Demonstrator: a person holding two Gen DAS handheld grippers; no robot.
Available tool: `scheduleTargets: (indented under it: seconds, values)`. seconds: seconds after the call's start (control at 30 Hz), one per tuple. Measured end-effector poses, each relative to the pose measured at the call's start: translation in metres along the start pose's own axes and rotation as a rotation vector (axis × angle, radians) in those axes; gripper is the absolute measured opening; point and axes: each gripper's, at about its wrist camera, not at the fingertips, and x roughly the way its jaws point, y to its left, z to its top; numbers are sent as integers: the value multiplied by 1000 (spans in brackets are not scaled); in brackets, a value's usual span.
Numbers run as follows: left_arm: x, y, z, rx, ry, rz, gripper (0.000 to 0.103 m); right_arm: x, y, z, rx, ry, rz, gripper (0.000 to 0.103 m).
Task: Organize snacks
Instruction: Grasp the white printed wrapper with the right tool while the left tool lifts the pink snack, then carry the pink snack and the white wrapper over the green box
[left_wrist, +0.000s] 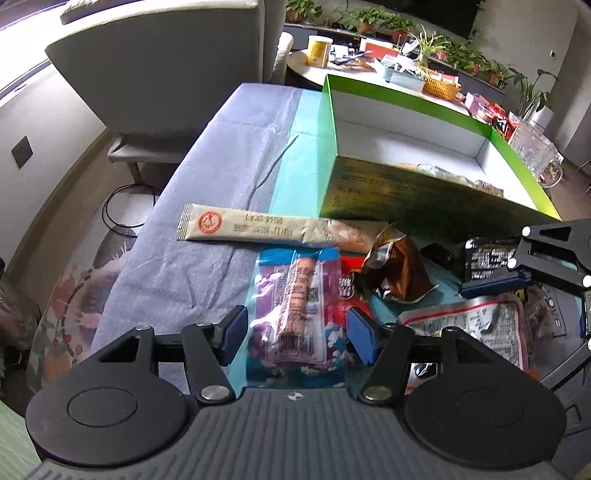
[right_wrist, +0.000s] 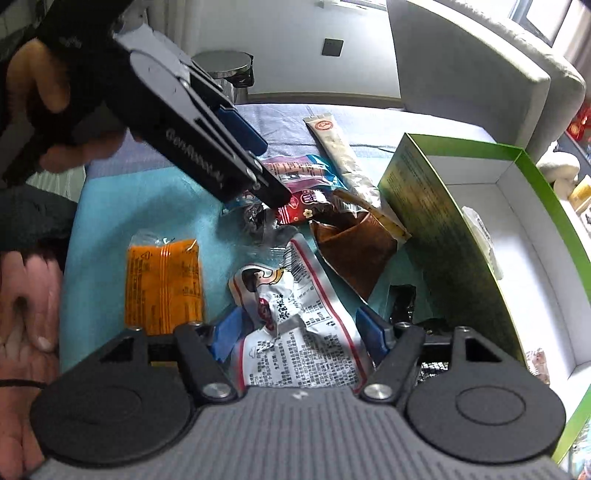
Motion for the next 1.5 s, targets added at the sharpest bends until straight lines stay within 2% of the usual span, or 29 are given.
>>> scheduleTargets:
  seconds: [0.2, 0.27, 0.3, 0.37, 0.43, 0.5, 0.57, 0.73, 0.87, 0.97, 1.07, 1.17, 1.23, 1.27, 1.37, 1.43, 1.47, 1.5]
  values:
    - [6, 9, -3, -65, -9, -39, 58, -2, 8, -5, 1, -4, -18, 70]
    - [6, 9, -3, -70, -23, -59, 53, -3, 12, -8, 26, -14, -27, 66]
    - [6, 8, -4, -57, -24, -76, 48, -6, 3, -8, 42, -27, -29, 59]
    - [4, 5, -4, -50, -27, -97, 42, -11, 0, -9, 92, -60, -25, 56]
    - [1, 2, -5, -47, -42, -104, 32, -18, -3, -14, 151, -101, -32, 56]
    - [-6, 0, -4, -42, -64, -107, 30, -23, -5, -20, 209, -141, -34, 54]
    - [-14, -2, -2, -26, -92, -106, 29, -29, -9, -25, 271, -180, -32, 46]
    - [-32, -10, 7, 16, -162, -116, 29, -46, -17, -37, 404, -284, -25, 43]
    - [-34, -13, 11, 27, -172, -109, 29, -43, -14, -38, 403, -265, 8, 44]
    - [-35, -13, 10, 22, -171, -100, 29, -38, -4, -29, 313, -239, -9, 44]
    - [-36, -12, 11, 16, -169, -97, 29, -28, 2, -21, 227, -183, -14, 45]
    - [-38, -12, 11, 19, -174, -90, 29, -10, 4, -19, 206, -104, -37, 44]
    - [-39, -10, 11, 15, -181, -89, 29, -8, 1, -22, 234, -122, -29, 42]
    - [-39, -10, 11, 14, -186, -90, 29, -10, -1, -23, 250, -135, -39, 36]
    - [-42, -11, 13, 16, -204, -93, 29, -24, -5, -29, 312, -223, -43, 34]
    - [-45, -14, 16, 26, -219, -99, 29, -38, -11, -32, 362, -289, -39, 29]
    - [-47, -16, 18, 32, -227, -103, 29, -45, -14, -34, 389, -321, -43, 19]
    - [-49, -19, 20, 40, -238, -108, 29, -51, -15, -34, 412, -347, -50, 17]
